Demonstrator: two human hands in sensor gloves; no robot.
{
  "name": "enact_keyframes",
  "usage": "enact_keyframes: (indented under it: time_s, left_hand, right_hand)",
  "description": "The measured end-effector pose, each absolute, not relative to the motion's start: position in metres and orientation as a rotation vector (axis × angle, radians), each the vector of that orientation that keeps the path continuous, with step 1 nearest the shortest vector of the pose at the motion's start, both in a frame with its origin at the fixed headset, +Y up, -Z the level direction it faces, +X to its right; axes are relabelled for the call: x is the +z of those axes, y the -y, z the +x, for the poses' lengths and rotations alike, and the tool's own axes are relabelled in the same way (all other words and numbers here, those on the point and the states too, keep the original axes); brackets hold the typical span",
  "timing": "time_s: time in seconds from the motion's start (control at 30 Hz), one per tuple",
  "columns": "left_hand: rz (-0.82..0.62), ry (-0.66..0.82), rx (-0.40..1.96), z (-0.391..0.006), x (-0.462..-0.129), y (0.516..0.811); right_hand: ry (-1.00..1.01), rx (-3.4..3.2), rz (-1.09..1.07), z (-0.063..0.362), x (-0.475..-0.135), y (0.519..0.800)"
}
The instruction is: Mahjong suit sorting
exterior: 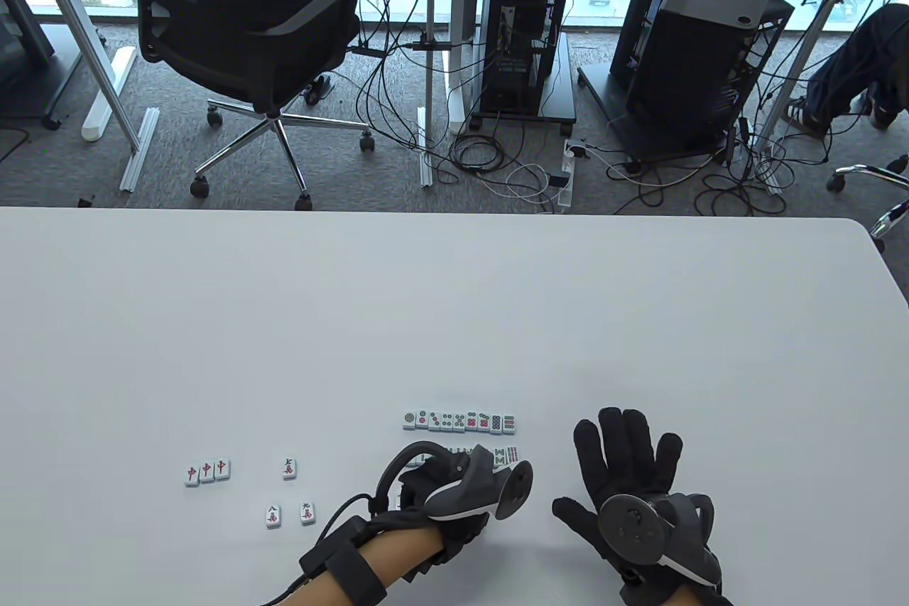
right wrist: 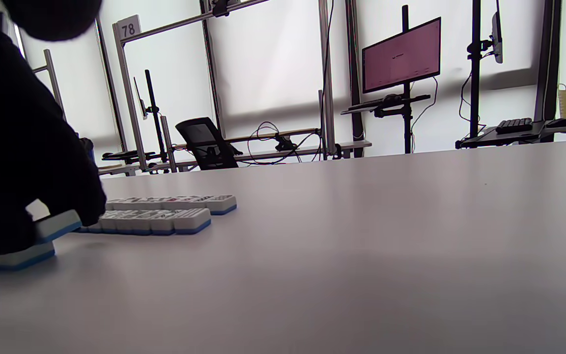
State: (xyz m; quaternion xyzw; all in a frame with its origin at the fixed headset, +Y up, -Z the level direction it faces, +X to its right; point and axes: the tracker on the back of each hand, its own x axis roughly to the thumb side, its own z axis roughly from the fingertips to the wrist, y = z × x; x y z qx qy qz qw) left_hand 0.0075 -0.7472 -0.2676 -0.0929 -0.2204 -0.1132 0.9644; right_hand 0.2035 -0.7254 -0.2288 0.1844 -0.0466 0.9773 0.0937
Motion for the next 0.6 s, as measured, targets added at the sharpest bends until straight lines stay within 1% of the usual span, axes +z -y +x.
enact_keyframes:
  time_s: [0.17,0.37,0.5,0.6]
  left_hand:
    - [-0.228,0.436,-0.31,0.008,-0.268,0.758]
    - [-0.237,0.444,-0.353,0.006,-0.265,0.756]
    - [-0.176,0.449,-0.333,-0.009,-0.256,0.744]
    - [-0.139,0.459,-0.28,-0.033,-0.256,0.73]
  right_hand:
    - [0.138,2.902,0.549,0.204,-0.229,0.725]
    - [0.135,2.912,0.544,0.204,-0.229,0.725]
    - [0.14,2.91,0.528,0.206,-0.229,0.725]
    - [0.135,2.911,0.527,0.207,-0.229,0.725]
